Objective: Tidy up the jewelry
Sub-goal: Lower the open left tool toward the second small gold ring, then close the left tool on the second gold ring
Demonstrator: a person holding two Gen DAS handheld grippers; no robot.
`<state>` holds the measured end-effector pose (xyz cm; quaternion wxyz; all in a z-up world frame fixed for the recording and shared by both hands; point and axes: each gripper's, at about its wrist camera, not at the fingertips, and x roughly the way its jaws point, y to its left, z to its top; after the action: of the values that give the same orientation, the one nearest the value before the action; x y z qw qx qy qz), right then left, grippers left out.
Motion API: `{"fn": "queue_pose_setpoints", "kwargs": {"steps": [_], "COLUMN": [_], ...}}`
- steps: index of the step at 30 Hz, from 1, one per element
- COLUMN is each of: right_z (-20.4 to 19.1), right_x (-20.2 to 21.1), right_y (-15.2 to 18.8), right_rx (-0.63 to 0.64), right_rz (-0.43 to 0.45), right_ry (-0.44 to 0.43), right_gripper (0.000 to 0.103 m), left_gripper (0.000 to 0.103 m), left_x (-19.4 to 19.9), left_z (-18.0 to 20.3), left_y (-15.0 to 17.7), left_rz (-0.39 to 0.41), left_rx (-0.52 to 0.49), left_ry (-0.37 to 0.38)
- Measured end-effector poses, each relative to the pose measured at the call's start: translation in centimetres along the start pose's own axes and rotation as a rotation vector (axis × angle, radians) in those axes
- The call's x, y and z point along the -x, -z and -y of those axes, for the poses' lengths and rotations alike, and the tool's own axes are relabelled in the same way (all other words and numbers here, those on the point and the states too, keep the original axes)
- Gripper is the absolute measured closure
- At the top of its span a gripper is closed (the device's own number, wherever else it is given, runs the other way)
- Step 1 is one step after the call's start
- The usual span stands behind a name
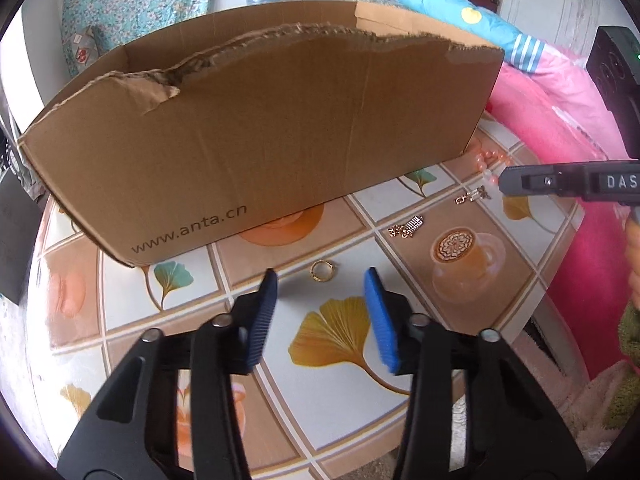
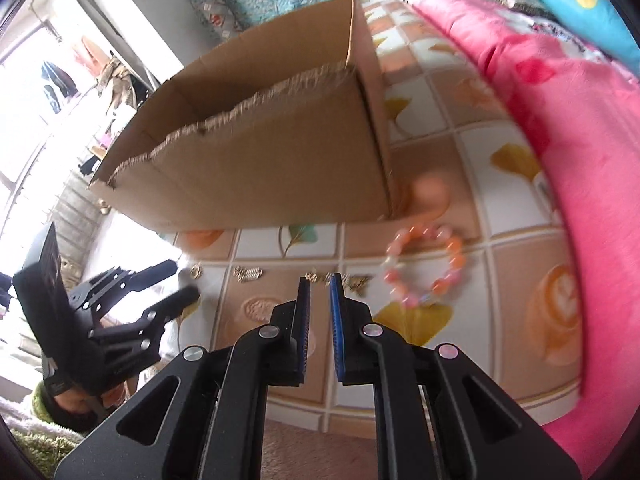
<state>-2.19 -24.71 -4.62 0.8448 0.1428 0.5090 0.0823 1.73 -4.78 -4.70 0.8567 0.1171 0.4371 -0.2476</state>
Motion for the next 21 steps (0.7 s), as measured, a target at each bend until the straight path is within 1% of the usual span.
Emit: {"fn": "queue_pose_setpoints", "kwargs": {"steps": [2,5,8,12,16,21], "right_z": [0.1,0.1,0.1,-0.1,-0.3,-0.8], "right_x": [-0.1,-0.4,-0.7,-0.8,-0.8,-0.6], "right_y": [0.1,-0.1,-0.3,-0.4,-0.4,-0.4], "right_rx": [-0.006,-0.003,0.002,0.008,0.009,0.015], "right_rz": [-0.003,-0.002,-0.002,-0.003,-0.001,0.008], "right_ry": [-0.012,-0.020,-0.027,-0.030,-0.033,-0.034], "right_gripper": [0.092,0.092,0.092,0.092,0.092,0.092], "left_gripper": [0.071,0.077,0.080,0.084,0.092,0.092], "left_x": [-0.2,-0.4,-0.5,-0.7,-0.8,-0.8], "left_z": [0.3,0.6,0.9,1.0,1.4,1.5], "left_y": [-0.2,-0.6,-0.9,-1.2,-1.4,-1.2], "left_rz": [-0.001,-0.005,-0.007,-0.010,-0.006,0.002], "left_rx": [-0.025,-0.037,-0.055,-0.050,-0.058,-0.058], "left_ry": [-0.016,-0.016,-0.022,-0.017,-0.018,-0.020]}}
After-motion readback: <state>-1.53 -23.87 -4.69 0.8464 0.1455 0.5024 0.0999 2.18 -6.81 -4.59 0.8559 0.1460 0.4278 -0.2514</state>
